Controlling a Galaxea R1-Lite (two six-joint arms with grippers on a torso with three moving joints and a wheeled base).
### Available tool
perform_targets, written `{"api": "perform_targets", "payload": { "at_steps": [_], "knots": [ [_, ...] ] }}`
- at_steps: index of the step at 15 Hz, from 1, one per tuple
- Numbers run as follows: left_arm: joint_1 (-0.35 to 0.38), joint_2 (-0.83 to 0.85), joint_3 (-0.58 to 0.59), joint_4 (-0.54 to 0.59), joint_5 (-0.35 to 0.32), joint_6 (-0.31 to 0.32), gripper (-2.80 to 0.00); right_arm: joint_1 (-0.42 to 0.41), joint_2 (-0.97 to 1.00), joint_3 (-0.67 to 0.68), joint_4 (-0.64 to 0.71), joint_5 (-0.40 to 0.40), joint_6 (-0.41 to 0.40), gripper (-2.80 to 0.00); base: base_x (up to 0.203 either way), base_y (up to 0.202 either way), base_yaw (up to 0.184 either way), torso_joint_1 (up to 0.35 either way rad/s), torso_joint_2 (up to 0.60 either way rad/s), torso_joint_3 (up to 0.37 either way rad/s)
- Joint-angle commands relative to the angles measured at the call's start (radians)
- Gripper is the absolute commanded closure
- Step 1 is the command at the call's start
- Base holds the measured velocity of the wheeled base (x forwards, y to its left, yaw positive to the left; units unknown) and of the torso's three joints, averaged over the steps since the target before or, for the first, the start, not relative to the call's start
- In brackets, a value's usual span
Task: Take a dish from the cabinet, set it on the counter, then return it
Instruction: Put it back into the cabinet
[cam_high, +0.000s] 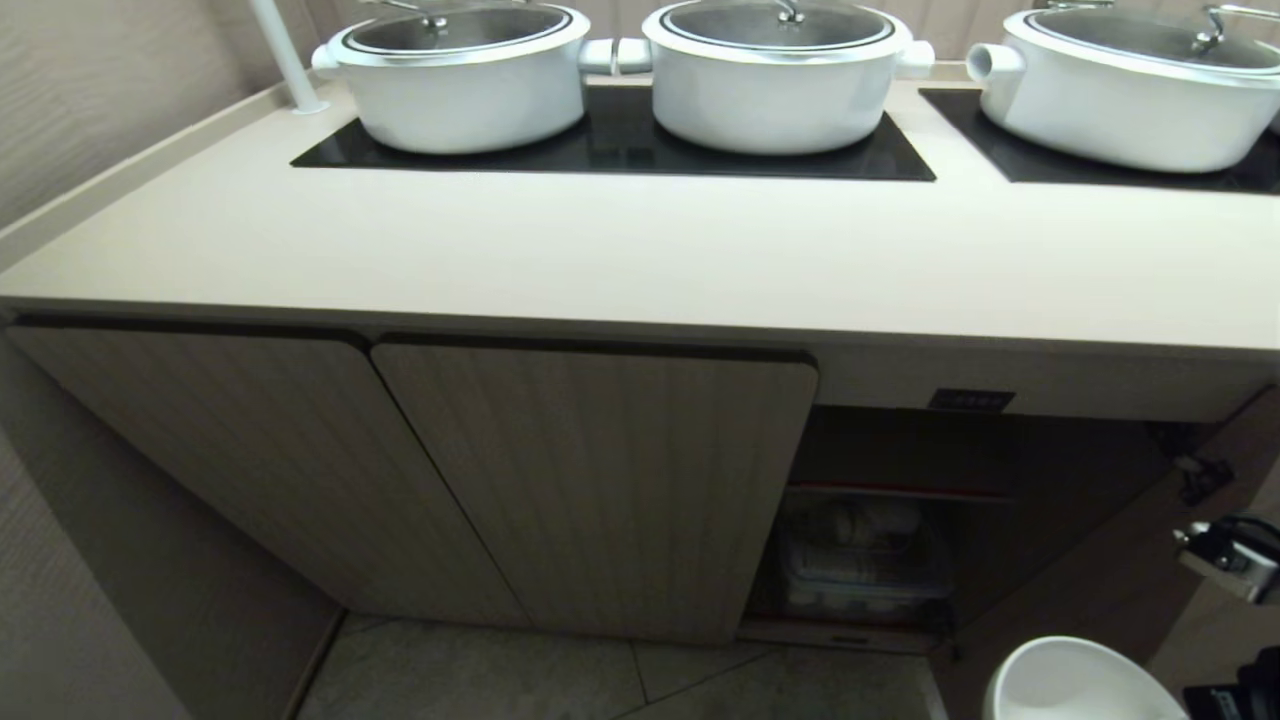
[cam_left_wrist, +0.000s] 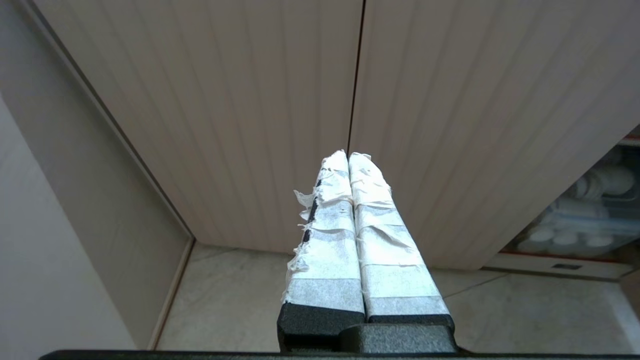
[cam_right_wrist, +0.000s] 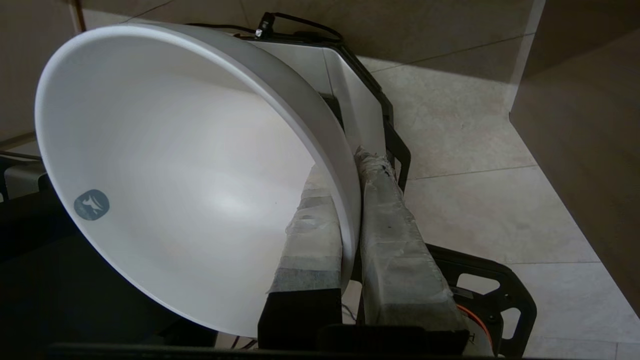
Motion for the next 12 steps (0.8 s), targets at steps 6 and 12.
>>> {"api": "perform_targets", "payload": {
  "at_steps": [6,12],
  "knots": [
    [0.000,0.000,0.001,-0.001,0.000,-0.001,0.00,0.000,0.001,0.000,0.003,0.002,0.002,0.00,0.000,0.000,0.000,-0.210,0.52,0.302],
    [0.000,0.000,-0.001,-0.001,0.000,-0.001,0.00,0.000,0.003,0.000,0.004,0.002,0.002,0.00,0.000,0.000,0.000,-0.184,0.48,0.300]
  ]
}}
